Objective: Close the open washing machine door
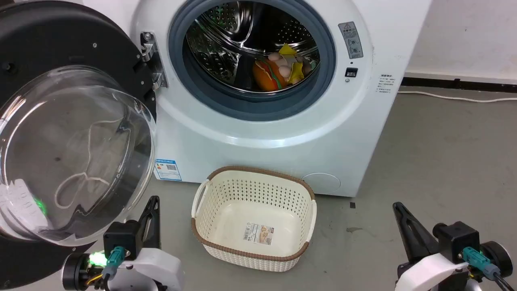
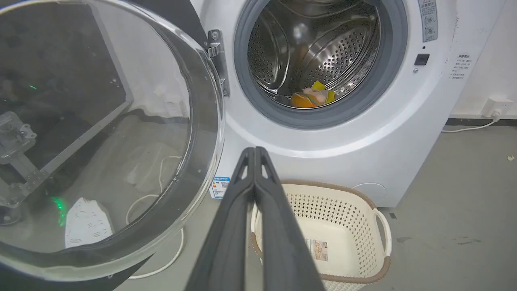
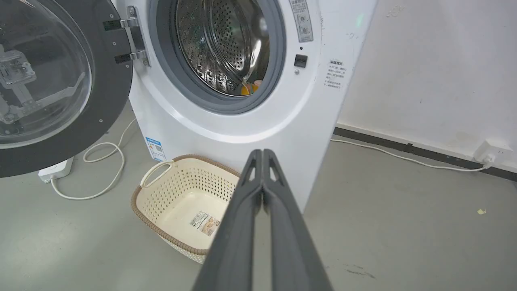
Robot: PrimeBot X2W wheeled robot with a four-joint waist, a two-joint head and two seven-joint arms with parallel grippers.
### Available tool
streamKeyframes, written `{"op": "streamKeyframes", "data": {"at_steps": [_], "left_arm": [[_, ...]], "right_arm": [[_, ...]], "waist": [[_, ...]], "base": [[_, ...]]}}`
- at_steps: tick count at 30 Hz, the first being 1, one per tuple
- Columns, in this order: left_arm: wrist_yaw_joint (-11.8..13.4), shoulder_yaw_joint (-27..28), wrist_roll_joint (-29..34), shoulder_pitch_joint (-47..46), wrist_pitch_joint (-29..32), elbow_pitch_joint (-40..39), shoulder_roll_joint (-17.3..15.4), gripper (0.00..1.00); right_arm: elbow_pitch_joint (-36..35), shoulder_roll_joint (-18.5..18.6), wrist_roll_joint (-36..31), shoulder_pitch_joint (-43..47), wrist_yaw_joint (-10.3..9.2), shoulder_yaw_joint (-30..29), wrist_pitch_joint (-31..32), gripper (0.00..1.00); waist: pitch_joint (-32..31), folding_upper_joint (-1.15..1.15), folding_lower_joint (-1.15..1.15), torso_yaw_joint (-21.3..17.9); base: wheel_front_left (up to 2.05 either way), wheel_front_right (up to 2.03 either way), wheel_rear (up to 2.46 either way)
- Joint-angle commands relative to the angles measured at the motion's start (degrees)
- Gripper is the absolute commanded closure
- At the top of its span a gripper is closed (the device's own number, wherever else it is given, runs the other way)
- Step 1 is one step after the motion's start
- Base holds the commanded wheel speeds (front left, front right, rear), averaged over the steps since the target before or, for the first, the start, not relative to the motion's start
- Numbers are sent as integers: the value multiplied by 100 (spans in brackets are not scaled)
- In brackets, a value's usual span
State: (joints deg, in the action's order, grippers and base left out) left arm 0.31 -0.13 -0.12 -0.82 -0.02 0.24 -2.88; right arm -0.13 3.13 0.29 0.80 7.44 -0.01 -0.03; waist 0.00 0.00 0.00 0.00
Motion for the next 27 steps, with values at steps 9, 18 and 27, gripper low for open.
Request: {"op": "streamKeyframes", "data": {"at_steps": [9, 18, 27], "left_arm": [[-31, 13, 12, 82, 2, -24, 1, 100], [-31, 13, 12, 82, 2, -24, 1, 100], [-31, 13, 12, 82, 2, -24, 1, 100]], "right_arm": [[13, -25, -29, -80, 5, 1, 3, 100], [13, -25, -29, -80, 5, 1, 3, 100], [13, -25, -29, -80, 5, 1, 3, 100]], "waist": [[0, 0, 0, 0], [0, 0, 0, 0], [0, 0, 0, 0]], "base": [[0, 0, 0], [0, 0, 0], [0, 0, 0]]}}
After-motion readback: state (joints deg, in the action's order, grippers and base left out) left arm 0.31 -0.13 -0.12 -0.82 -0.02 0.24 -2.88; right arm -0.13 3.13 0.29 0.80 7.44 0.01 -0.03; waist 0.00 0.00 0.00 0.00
